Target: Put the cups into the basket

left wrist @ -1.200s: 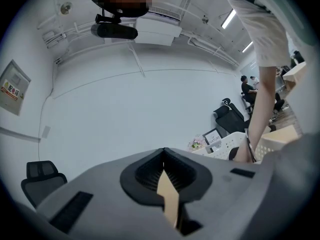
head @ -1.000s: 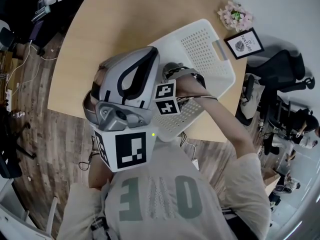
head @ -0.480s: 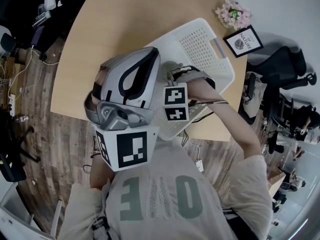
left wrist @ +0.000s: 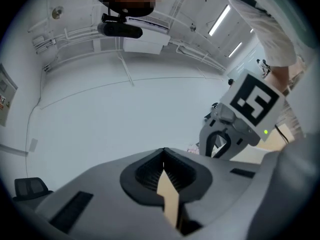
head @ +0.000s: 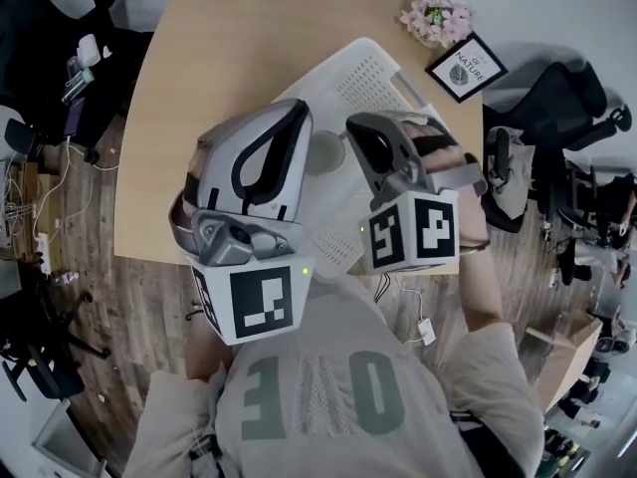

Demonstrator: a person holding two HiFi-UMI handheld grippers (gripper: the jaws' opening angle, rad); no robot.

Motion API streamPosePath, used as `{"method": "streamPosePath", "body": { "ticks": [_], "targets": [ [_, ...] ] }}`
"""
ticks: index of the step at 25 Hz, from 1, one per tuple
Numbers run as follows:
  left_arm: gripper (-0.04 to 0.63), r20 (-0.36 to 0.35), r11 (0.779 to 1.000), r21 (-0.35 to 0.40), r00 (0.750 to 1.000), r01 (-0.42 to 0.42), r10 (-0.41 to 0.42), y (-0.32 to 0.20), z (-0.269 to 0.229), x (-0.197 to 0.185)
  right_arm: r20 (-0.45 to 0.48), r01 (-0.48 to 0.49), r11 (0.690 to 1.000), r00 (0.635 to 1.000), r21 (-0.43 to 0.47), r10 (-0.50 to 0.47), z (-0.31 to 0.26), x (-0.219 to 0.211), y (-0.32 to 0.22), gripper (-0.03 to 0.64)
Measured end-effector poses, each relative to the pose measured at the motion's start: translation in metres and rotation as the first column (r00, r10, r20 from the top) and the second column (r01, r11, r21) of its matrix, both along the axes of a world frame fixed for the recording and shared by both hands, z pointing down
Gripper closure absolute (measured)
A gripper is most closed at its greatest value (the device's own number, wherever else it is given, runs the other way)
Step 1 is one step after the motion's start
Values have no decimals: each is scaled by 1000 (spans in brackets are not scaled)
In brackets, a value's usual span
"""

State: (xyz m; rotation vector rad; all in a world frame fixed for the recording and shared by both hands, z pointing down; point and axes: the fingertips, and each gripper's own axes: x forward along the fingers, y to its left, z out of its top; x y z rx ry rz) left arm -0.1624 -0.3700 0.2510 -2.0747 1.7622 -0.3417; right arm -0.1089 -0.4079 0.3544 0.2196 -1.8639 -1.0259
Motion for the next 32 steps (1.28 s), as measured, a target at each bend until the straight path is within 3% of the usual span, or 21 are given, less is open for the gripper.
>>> {"method": "streamPosePath", "body": {
  "ticks": [2, 5, 6, 9, 10, 11, 12, 20, 27, 32],
  "targets": [
    [586, 9, 1000, 13, 1000, -21, 21, -4, -8, 5, 220, -96, 995, 970, -22, 99, -37, 3, -6, 618],
    [586, 22, 999, 14, 999, -39, 39, -11, -17, 12, 518, -184, 977, 829, -106, 212, -78, 18, -14, 618],
    [586, 29, 999, 14, 999, -45, 45, -14, -19, 15, 606, -196, 968, 754, -159, 253, -88, 25, -15, 618],
    [586, 50, 998, 14, 997, -64, 64, -19, -22, 23, 799, -204, 916, 449, -344, 400, -108, 49, -13, 618],
    [586, 51, 997, 14, 996, -70, 69, -20, -22, 26, 824, -196, 908, 381, -370, 419, -111, 55, -11, 618],
    [586, 48, 997, 12, 996, -74, 74, -21, -22, 28, 839, -192, 906, 341, -378, 423, -113, 61, -9, 618],
    [586, 44, 997, 8, 996, -79, 78, -22, -21, 31, 848, -195, 906, 322, -376, 421, -113, 65, -7, 618],
    [586, 44, 994, -12, 993, -113, 113, -23, -16, 51, 866, -189, 909, 283, -372, 413, -113, 72, 3, 620],
    [586, 38, 994, -10, 994, -104, 105, -23, -17, 50, 866, -174, 909, 278, -379, 415, -114, 71, 4, 620],
    [586, 34, 996, -12, 995, -92, 92, -21, -15, 44, 856, -171, 905, 297, -389, 424, -108, 67, 5, 620]
  ]
}}
